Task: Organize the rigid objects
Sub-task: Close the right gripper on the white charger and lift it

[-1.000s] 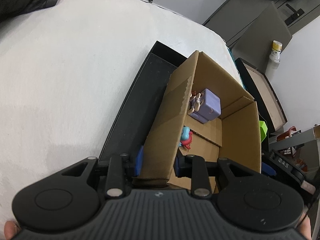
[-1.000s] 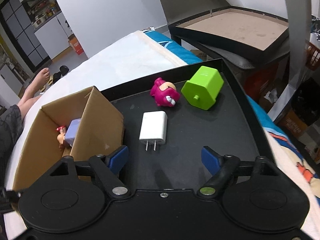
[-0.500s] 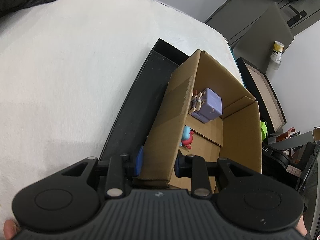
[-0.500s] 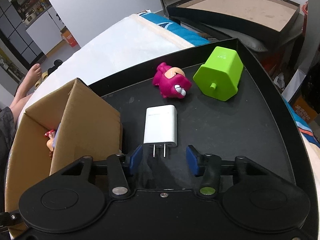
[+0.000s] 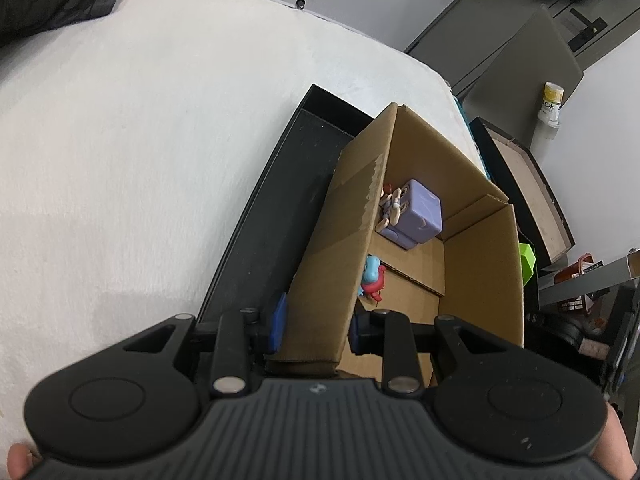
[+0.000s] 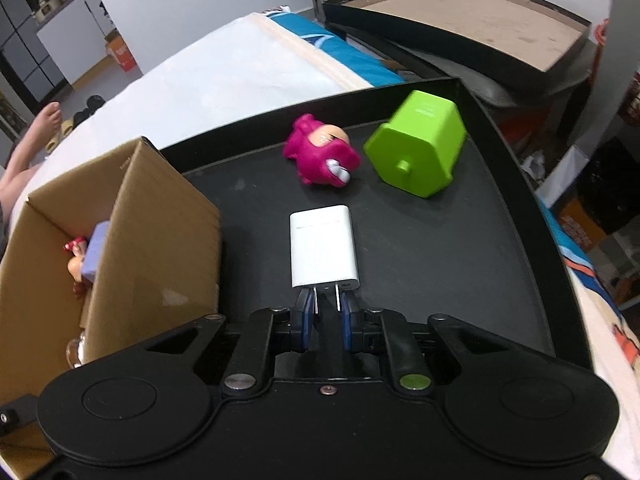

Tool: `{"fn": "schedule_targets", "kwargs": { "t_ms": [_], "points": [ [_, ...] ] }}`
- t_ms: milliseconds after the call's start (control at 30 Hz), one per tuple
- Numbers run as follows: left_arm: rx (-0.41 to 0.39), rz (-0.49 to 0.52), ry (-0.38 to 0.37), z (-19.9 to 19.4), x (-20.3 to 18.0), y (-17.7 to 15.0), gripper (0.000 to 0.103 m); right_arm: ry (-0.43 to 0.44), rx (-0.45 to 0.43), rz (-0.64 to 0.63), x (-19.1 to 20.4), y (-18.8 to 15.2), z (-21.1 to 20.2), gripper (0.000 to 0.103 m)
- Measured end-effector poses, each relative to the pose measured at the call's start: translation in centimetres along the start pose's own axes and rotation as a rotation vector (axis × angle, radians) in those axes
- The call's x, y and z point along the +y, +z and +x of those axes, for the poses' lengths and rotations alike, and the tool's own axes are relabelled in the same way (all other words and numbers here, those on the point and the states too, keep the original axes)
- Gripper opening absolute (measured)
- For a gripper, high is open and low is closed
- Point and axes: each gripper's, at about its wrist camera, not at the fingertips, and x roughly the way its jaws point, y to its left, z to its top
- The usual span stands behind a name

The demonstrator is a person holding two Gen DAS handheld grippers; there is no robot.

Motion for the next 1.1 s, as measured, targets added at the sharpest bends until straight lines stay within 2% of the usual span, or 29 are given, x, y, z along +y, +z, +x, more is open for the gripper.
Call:
{"fn": "schedule_targets", "kwargs": {
  "t_ms": [267,300,333,400,567,967,1000,1100],
  "points": [
    [-0.009,-0.005,-0.013,-0.2,0.1,-0.3,0.028,-0.048,0.039,-0.056,-0.2,-2.0,-1.9,0.018],
    [-0.009,-0.009,-0.016,-0.2,0.2,-0.3,0.028,-0.052,0.034,-0.072,-0.2,-2.2,-2.1,0.026],
    [-0.014,-0.007,-0.015,-0.2,0.1,-0.4,0.028,-0.059,0.031,-0.081,-0.1,-2.3,-2.3,0.041],
    [-0.024,0.009,-0.013,-0.4,0.0,-0.6,0.028,-0.070,0.010,-0.085,0.0,-2.1,-2.4,0.057],
    [-0.030,0.006,-0.013,-0.4,-0.1,-0.8,0.028,-0.063,-0.031,-0.109,0.7,-1.5,-2.7,0.058],
    [-0.037,0.010,-0.007,-0.4,-0.3,-1.0,0.027,-0.099,-0.025,-0.144,1.3,-0.6,0.1,0.060],
    [-0.035,0.005,-0.010,-0.4,-0.3,-0.9,0.028,-0.104,-0.023,-0.150,1.3,-0.7,0.2,0.059],
    [-0.038,0.002,-0.011,-0.4,-0.2,-0.9,0.027,-0.116,-0.003,-0.168,1.4,-0.8,0.6,0.037]
  ]
}}
